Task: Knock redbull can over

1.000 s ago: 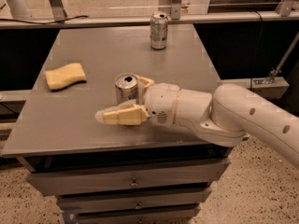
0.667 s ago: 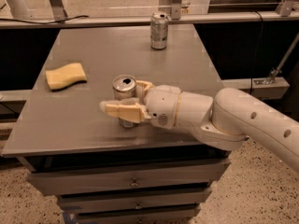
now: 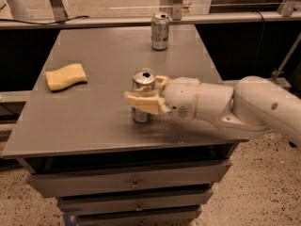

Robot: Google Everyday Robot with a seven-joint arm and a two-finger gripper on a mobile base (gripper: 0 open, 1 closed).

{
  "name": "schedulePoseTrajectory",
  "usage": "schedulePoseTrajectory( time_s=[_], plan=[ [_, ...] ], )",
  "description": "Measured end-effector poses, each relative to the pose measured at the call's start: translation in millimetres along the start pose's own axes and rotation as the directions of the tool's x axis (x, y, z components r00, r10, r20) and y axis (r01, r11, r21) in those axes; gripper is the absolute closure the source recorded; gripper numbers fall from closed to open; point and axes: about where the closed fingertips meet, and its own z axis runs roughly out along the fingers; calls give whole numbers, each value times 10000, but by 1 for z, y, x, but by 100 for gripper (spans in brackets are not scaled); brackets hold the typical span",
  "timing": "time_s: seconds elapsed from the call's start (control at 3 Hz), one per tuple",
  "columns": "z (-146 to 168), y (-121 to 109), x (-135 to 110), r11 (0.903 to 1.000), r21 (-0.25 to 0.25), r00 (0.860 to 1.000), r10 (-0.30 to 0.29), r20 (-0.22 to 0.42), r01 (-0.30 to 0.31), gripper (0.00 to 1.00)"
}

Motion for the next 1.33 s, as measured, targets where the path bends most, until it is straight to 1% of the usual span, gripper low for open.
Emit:
schedulePoseTrajectory(
  time_s=[0.33, 0.67, 1.0, 1.33],
  plan=[
    [-26, -40, -20, 9953, -29, 9896, -961, -1068, 963, 100],
    [-35, -67, -49, 9798, -684, 9499, -1992, -2408, 1881, 100],
    [-40, -81, -63, 9451, -1715, 8496, -3253, -4151, 2781, 100],
    [-31, -77, -53, 8937, -3030, 6913, -4482, -5667, 3310, 100]
  ],
)
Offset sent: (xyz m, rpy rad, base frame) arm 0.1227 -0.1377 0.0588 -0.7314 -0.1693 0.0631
